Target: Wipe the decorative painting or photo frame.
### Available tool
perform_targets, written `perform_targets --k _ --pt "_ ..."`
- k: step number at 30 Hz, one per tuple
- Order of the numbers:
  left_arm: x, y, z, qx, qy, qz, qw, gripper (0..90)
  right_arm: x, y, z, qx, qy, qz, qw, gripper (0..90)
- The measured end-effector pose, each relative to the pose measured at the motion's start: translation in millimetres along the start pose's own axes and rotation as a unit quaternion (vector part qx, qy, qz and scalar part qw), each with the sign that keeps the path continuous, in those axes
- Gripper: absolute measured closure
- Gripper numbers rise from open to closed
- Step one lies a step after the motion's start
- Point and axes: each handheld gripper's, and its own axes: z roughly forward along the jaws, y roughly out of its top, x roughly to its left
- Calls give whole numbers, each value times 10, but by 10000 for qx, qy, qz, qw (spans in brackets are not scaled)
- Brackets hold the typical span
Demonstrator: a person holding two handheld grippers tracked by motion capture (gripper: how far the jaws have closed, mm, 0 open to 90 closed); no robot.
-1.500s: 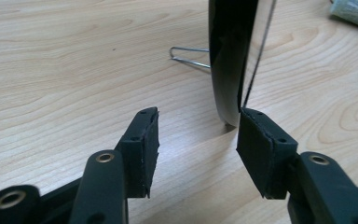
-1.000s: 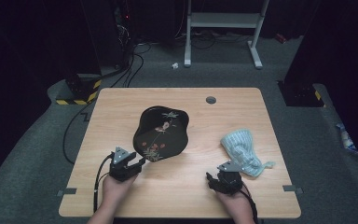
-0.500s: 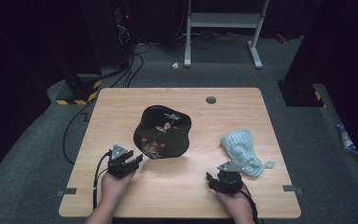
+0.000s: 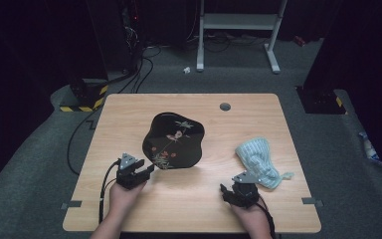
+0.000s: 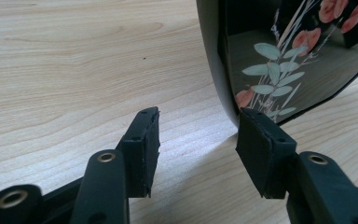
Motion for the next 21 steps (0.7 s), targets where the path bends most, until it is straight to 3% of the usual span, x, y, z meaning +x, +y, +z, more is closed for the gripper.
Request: perform_targets --k 4,7,10,11,15,17,21 --pt "44 -55 -118 124 127 118 9998 476 0 0 0 0 7 -2 10000 309" --pt "106 -143 -239 419 306 371 9980 419 0 1 0 1 8 -3 10000 309" --pt "199 -282 -342 768 293 406 9958 344 0 1 0 2 8 -2 10000 309" --pt "208 -328 -389 752 312 494 9955 292 0 1 1 1 8 -5 10000 309" --pt "235 -432 -500 733 284 524 9955 162 -1 2 1 3 14 -9 10000 308" --pt "260 -477 -567 764 289 494 9954 149 0 3 3 6 27 -15 10000 309" --pt "270 -462 -547 739 298 467 9957 152 -1 5 5 6 35 -37 10000 309"
